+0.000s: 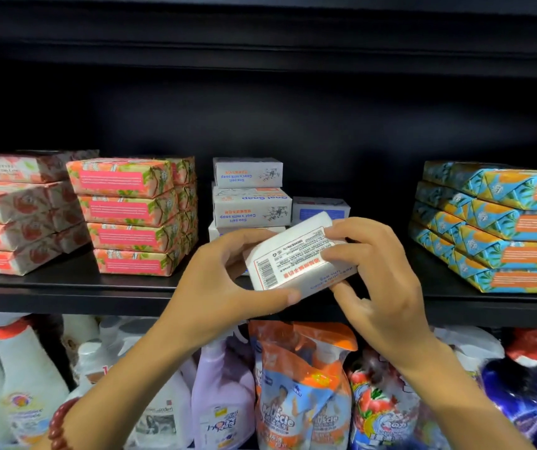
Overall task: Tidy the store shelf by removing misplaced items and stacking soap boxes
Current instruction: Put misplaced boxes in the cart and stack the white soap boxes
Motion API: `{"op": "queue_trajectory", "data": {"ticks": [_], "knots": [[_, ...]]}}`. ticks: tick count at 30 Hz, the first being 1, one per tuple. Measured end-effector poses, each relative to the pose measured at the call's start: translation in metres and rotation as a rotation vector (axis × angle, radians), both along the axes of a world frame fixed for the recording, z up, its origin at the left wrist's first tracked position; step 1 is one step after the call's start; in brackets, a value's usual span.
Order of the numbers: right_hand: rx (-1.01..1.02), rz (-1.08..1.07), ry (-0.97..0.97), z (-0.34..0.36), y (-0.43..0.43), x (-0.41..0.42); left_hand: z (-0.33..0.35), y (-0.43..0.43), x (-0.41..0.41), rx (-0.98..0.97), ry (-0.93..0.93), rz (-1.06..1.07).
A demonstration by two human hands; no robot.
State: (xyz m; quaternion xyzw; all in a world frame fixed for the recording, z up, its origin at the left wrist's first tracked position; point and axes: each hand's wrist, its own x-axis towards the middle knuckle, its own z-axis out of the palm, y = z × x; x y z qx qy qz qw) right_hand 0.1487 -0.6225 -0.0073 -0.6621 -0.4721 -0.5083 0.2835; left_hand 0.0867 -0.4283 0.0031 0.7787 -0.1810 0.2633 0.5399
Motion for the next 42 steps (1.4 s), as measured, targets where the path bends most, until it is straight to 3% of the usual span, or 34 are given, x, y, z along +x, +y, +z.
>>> {"op": "queue_trajectory", "data": {"ticks": [4,9,11,17,21,23,29,32,37,42], "knots": [[-0.035,0.001,0.065,0.0,-0.001,-0.001,-0.002,0.001,-0.003,0.157,-0.14,0.107],[-0.058,0.168,0.666,0.009,-0.004,-0.006,0.001,-0.001,-0.003,0.4,-0.423,0.264],[0.001,0.252,0.752,0.01,-0.002,-0.009,-0.002,-0.001,0.001,0.462,-0.503,0.281],[0.135,0.271,0.629,0.015,0.004,-0.019,-0.007,0.0,0.007,0.489,-0.587,0.283],[0.108,0.127,0.289,0.012,0.005,-0.019,0.001,0.001,-0.003,0.17,-0.247,0.201],[0.123,0.16,0.225,0.008,0.007,-0.016,0.004,0.002,-0.005,0.047,-0.1,0.133],[0.146,0.24,0.204,0.001,0.01,-0.01,0.009,0.005,-0.003,-0.062,0.008,0.062],[0.146,0.227,0.234,0.0,0.009,-0.007,0.012,0.005,-0.006,-0.065,-0.058,0.076],[0.173,0.071,0.457,-0.001,-0.002,0.001,0.032,0.009,-0.013,-0.032,-0.228,0.141],[-0.106,-0.095,0.598,-0.014,-0.013,0.01,0.057,0.021,0.005,-0.092,-0.252,0.306]]}}
